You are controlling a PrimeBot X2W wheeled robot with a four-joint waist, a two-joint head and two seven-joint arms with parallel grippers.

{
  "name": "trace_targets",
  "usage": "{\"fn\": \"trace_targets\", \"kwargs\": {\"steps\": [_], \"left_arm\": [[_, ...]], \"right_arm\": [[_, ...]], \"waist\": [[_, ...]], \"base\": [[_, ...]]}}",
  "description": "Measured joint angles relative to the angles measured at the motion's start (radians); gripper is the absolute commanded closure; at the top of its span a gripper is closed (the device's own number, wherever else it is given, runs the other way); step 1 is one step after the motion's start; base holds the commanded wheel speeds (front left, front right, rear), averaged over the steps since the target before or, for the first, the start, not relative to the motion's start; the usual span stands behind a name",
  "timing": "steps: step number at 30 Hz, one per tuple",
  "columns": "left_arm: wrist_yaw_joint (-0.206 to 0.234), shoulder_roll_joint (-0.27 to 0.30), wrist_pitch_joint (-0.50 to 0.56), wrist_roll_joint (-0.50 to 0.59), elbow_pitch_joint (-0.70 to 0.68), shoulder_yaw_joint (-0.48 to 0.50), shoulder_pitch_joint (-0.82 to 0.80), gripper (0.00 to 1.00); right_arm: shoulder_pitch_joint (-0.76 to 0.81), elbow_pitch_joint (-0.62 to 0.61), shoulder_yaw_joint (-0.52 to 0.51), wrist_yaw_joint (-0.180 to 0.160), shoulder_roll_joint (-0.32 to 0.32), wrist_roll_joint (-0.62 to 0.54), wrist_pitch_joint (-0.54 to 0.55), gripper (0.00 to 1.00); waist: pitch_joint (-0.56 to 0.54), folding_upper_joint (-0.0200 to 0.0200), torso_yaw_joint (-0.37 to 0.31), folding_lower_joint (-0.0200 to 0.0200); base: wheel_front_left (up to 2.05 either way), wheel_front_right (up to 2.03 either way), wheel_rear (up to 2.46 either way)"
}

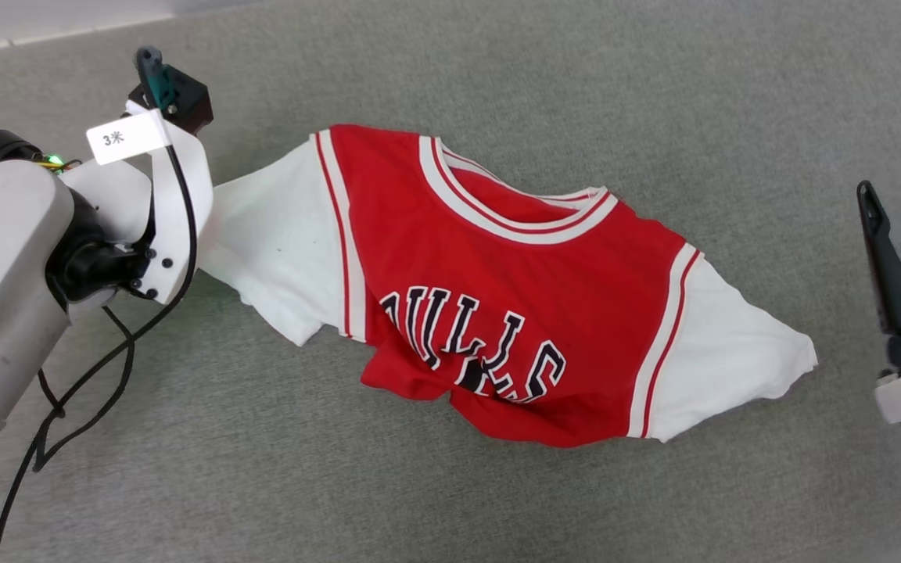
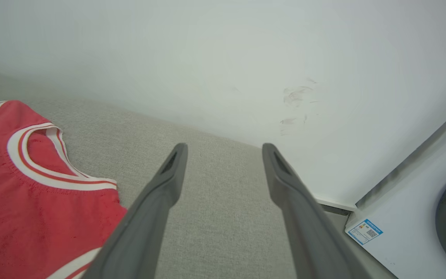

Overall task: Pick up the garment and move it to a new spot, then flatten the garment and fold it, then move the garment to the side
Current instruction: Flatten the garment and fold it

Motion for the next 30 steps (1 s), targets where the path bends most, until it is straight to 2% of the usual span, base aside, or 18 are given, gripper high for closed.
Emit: {"fn": "trace_targets", "kwargs": {"steps": [4, 10, 13, 15, 19, 21, 24, 30], "left_arm": [[0.000, 0.017, -0.042, -0.021, -0.018, -0.013, 0.000, 1.00], [0.000, 0.034, -0.073, -0.040, -0.041, -0.035, 0.007, 1.00], [0.000, 0.036, -0.083, -0.045, -0.046, -0.038, 0.007, 1.00], [0.000, 0.034, -0.089, -0.045, -0.051, -0.040, 0.005, 1.00], [0.000, 0.024, -0.099, -0.043, -0.056, -0.041, -0.012, 1.00], [0.000, 0.022, -0.102, -0.041, -0.057, -0.041, -0.017, 1.00], [0.000, 0.009, -0.105, -0.035, -0.065, -0.046, -0.041, 1.00], [0.000, 0.002, -0.111, -0.032, -0.065, -0.059, -0.057, 1.00]], "right_arm": [[-0.030, -0.006, 0.062, 0.000, -0.165, 0.076, 0.224, 0.00], [-0.076, -0.010, 0.212, 0.000, -0.402, 0.378, 0.631, 0.00], [-0.104, 0.007, 0.263, 0.000, -0.473, 0.498, 0.806, 0.00], [-0.121, 0.027, 0.293, 0.000, -0.488, 0.555, 0.895, 0.00], [-0.176, 0.085, 0.348, 0.000, -0.480, 0.593, 0.982, 0.00], [-0.190, 0.102, 0.362, 0.000, -0.471, 0.597, 0.989, 0.00], [-0.224, 0.188, 0.430, 0.000, -0.421, 0.589, 0.985, 0.00], [-0.254, 0.284, 0.546, 0.000, -0.403, 0.562, 0.941, 0.00]], "waist": [[-0.037, 0.0000, 0.022, -0.0001], [-0.065, 0.0000, 0.065, -0.0001], [-0.061, 0.0000, 0.080, -0.0001], [-0.053, 0.0000, 0.087, -0.0001], [-0.029, 0.0000, 0.100, -0.0001], [-0.022, 0.0000, 0.103, -0.0001], [0.006, 0.0000, 0.115, -0.0001], [0.035, 0.0000, 0.130, -0.0001]], "base": [[0.00, 0.00, 0.00], [0.00, 0.00, 0.00], [0.00, 0.00, 0.00], [0.00, 0.00, 0.00], [0.00, 0.00, 0.00], [0.00, 0.00, 0.00], [0.00, 0.00, 0.00], [0.00, 0.00, 0.00]]}}
